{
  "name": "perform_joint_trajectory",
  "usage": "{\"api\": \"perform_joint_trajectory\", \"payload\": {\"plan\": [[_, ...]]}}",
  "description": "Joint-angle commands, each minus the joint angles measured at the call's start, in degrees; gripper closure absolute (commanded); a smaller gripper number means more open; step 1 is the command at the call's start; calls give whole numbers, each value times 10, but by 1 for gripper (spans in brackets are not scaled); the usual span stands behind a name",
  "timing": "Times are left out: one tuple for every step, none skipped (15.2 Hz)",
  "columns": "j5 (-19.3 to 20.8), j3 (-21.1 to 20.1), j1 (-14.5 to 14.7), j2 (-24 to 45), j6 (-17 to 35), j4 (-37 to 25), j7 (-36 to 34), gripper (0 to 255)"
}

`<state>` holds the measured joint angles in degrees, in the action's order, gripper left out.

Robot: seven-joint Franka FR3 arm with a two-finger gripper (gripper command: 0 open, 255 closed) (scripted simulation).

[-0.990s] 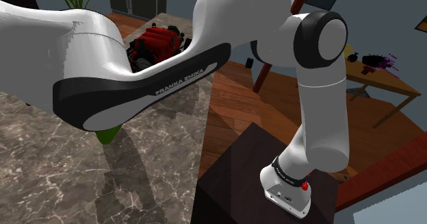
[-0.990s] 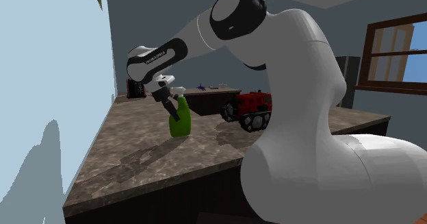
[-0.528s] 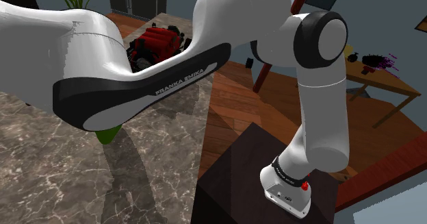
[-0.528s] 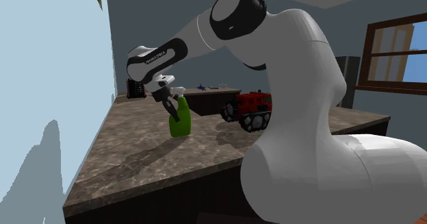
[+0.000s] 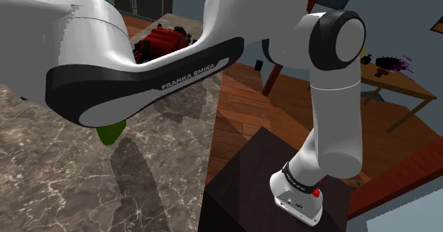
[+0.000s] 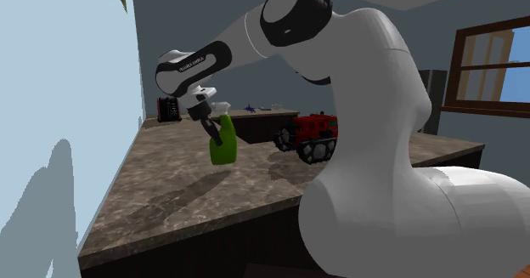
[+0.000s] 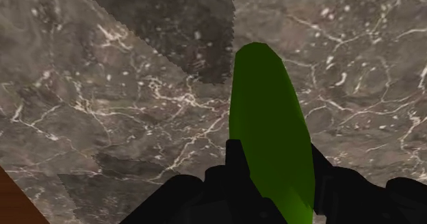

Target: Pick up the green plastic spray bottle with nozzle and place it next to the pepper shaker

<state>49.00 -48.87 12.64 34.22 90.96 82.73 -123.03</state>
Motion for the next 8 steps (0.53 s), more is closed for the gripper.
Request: {"api": "perform_joint_trajectory", "payload": {"plan": [[-2,-1,2,-2,-10,-11,7,255],[-4,-2,3,-4,-16,-17,10,255],[-5,-2,4,-6,-21,-22,14,255],[-6,-3,5,-7,-27,-28,17,255],[-7,-4,7,-9,-32,-34,21,255],[-8,-4,8,-10,-38,-40,24,255],[-9,-5,10,-11,-44,-46,27,255],[-10,-5,12,-12,-50,-53,31,255]]}}
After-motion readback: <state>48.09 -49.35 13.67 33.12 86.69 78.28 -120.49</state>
